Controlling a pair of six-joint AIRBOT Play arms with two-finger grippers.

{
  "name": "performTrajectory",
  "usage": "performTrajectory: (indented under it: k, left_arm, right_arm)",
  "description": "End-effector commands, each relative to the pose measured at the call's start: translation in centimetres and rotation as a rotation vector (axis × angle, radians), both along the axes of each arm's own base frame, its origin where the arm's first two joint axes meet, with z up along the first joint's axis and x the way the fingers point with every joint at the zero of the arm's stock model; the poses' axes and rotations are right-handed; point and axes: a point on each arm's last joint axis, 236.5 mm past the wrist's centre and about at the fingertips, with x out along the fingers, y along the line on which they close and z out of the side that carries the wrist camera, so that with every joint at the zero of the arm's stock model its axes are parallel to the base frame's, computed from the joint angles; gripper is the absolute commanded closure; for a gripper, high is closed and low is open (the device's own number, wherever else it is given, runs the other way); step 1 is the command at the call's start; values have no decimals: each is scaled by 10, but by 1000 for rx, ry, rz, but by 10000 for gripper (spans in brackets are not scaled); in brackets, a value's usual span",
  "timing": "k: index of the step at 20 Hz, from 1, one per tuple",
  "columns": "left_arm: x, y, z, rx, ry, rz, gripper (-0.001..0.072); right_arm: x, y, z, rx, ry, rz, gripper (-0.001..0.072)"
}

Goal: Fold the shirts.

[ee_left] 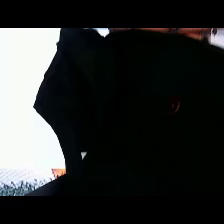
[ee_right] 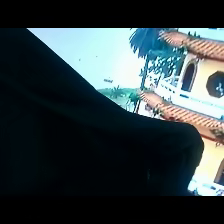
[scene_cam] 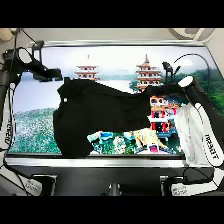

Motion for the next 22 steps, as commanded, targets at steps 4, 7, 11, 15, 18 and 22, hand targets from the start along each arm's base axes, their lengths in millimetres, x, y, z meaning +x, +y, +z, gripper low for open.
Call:
performTrajectory:
  k: [4, 7, 11, 15, 18, 22]
  left_arm:
    - [-111, 10, -13, -178, 315, 16, 95]
    - [-182, 15, -62, -218, 362, 69, 398]
    - [-250, 18, -111, -355, 382, 187, 272]
    - [-267, 24, -135, -429, 398, 261, 376]
    - [-257, 22, -140, -425, 351, 243, 357]
    - [-253, 26, -149, -418, 350, 258, 213]
  right_arm:
    - [-76, -84, -5, -137, 269, 181, 204]
    - [-114, -86, -24, -143, 381, 282, 208]
    - [-127, -69, -36, -129, 423, 324, 223]
    - [-127, -51, -37, -149, 404, 380, 222]
    - [-128, -37, -38, -163, 401, 421, 220]
    - [-131, -42, -42, -207, 412, 433, 202]
